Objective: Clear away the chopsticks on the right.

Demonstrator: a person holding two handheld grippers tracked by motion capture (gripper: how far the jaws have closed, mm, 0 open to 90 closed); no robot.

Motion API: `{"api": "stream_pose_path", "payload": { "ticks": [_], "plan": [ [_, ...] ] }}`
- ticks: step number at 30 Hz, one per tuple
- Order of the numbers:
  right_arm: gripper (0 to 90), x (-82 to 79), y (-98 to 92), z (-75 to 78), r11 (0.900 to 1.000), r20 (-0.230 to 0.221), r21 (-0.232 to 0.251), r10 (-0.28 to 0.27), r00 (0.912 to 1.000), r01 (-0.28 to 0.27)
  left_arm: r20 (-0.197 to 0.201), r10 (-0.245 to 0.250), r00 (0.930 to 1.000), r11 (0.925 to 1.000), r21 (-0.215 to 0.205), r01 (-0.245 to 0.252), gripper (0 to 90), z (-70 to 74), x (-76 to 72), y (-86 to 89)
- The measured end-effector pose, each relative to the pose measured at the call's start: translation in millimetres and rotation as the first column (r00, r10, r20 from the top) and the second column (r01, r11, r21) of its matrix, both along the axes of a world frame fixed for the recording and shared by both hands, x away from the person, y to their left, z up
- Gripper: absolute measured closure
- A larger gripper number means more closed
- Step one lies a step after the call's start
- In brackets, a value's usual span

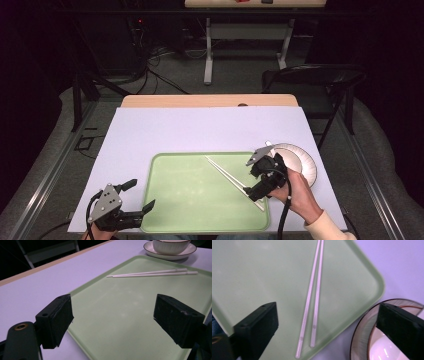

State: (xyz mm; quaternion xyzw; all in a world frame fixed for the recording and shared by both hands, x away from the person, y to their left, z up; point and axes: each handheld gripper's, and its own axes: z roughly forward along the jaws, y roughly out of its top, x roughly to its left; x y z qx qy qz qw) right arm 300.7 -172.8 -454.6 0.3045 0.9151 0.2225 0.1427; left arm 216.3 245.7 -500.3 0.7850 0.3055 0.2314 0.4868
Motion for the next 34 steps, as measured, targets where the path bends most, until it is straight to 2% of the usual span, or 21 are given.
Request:
{"api": "stream_pose_path", "payload": {
  "ticks": [3,4,6,8,9,11,12,15,17,19,21,23,25,27,32,34],
  "plan": [
    [0.0,-13.4,-9.7,8.7,0.999,0.068,0.046,0.003,0.9977,-0.006,0.0,-0.001,1.0,1.0,0.001,0.001,15.8,0.0,-0.1,-0.3],
    [0.0,-17.2,-12.9,10.8,0.999,0.07,0.052,0.001,0.9975,-0.005,0.0,-0.001,1.0,1.0,0.001,0.001,15.8,0.0,-0.1,-0.2],
    [0.0,-26.4,-20.2,14.2,0.996,0.134,0.087,-0.001,0.991,-0.011,0.0,0.0,1.0,1.0,0.0,0.0,15.8,0.0,-0.1,0.0],
    [0.0,-33.8,-27.2,15.7,0.995,0.158,0.103,0.002,0.9874,-0.018,0.0,0.0,1.0,1.0,0.001,0.0,15.8,0.0,-0.1,-0.2],
    [0.0,-38.2,-30.9,15.5,0.993,0.188,0.12,-0.008,0.9821,-0.015,0.001,-0.002,1.0,1.0,0.002,0.002,15.8,0.0,-0.1,-0.3],
    [0.0,-44.7,-39.6,14.3,0.988,0.203,0.151,-0.011,0.9791,-0.02,0.0,-0.001,1.0,1.0,0.002,0.001,15.8,0.1,-0.2,-0.1],
    [0.0,-48.9,-44.2,12.9,0.986,0.24,0.167,-0.028,0.9704,-0.013,0.001,-0.001,1.0,1.0,0.0,0.001,15.8,0.1,-0.3,0.0],
    [0.0,-61.4,-58.5,5.7,0.975,0.286,0.221,-0.062,0.9562,-0.003,0.0,0.002,1.0,1.0,-0.001,-0.002,15.8,0.0,-0.2,0.1],
    [0.0,-70.0,-67.3,-1.8,0.973,0.292,0.231,-0.071,0.9538,0.001,0.0,-0.001,1.0,1.0,0.002,0.001,15.8,0.0,-0.1,-0.1],
    [0.0,-78.3,-76.0,-11.2,0.972,0.289,0.234,-0.1,0.9522,0.031,-0.001,-0.002,1.0,1.0,0.003,0.002,15.8,0.0,-0.1,-0.4],
    [0.0,-87.1,-85.4,-19.5,0.96,0.291,0.274,-0.133,0.9476,0.05,-0.002,-0.001,1.0,1.0,0.003,0.001,15.8,0.0,0.0,-0.6],
    [0.0,-95.7,-92.9,-25.0,0.947,0.304,0.316,-0.158,0.9394,0.056,-0.002,-0.002,1.0,1.0,0.003,0.002,15.8,0.0,0.0,-1.1],
    [0.0,-101.7,-96.0,-27.4,0.945,0.318,0.323,-0.163,0.934,0.055,-0.002,-0.002,1.0,1.0,0.004,0.002,15.8,-0.1,0.2,-1.3],
    [0.0,-107.4,-97.1,-29.4,0.942,0.343,0.333,-0.17,0.9239,0.05,-0.001,-0.002,1.0,1.0,0.002,0.002,15.8,0.0,0.1,-0.9],
    [0.0,-109.6,-96.8,-32.4,0.941,0.332,0.333,-0.173,0.9272,0.056,0.0,-0.004,1.0,1.0,0.003,0.004,15.8,0.0,0.6,-1.0],
    [0.0,-108.3,-97.7,-32.8,0.942,0.322,0.332,-0.16,0.933,0.047,0.002,-0.005,1.0,1.0,0.002,0.005,15.8,0.0,1.2,-1.4]
  ]
}}
